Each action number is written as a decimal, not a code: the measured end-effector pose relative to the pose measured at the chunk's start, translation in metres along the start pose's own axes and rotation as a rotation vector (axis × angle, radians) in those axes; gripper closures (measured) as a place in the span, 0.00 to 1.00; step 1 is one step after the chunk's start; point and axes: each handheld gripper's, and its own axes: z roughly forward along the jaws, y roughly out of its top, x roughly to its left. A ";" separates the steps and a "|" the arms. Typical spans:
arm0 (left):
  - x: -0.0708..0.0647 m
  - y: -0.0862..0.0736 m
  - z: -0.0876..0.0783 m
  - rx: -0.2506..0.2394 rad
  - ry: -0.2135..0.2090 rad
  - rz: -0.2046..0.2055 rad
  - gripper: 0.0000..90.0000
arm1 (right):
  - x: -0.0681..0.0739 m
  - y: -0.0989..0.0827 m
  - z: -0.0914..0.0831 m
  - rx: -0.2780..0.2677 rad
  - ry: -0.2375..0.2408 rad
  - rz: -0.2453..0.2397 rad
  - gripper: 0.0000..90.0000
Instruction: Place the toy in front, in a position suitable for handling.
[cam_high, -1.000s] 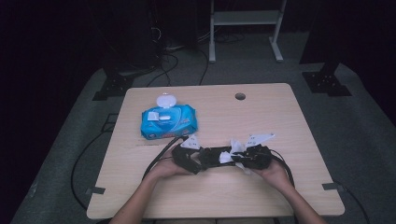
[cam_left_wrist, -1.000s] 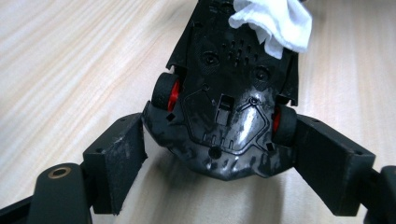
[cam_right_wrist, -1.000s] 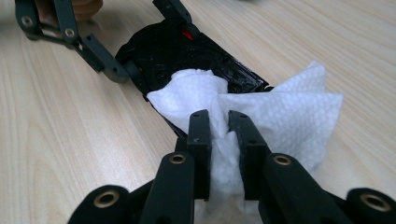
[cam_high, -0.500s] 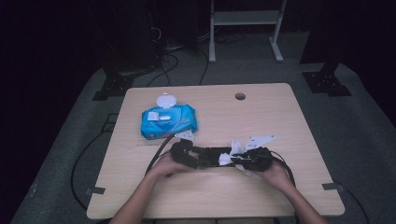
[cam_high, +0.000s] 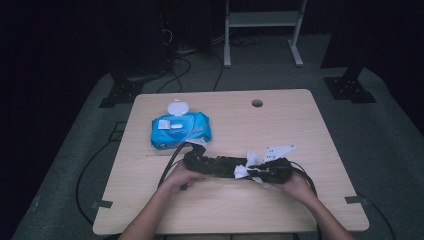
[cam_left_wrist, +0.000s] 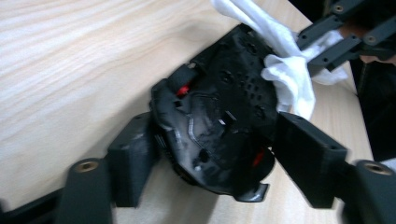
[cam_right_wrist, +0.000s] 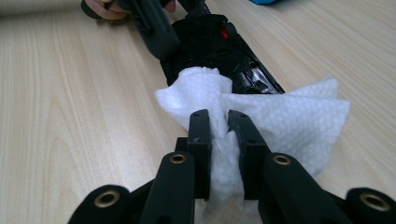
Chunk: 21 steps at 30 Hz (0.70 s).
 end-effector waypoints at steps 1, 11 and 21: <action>0.000 0.000 0.000 0.000 0.005 0.006 0.37 | 0.001 0.000 0.000 0.001 0.000 -0.005 0.88; -0.015 -0.006 0.001 -0.019 0.104 0.150 0.38 | 0.007 -0.002 -0.001 -0.012 0.004 -0.037 0.88; -0.040 -0.014 0.001 -0.050 0.247 0.396 0.38 | 0.013 -0.009 -0.005 -0.046 0.025 -0.043 0.88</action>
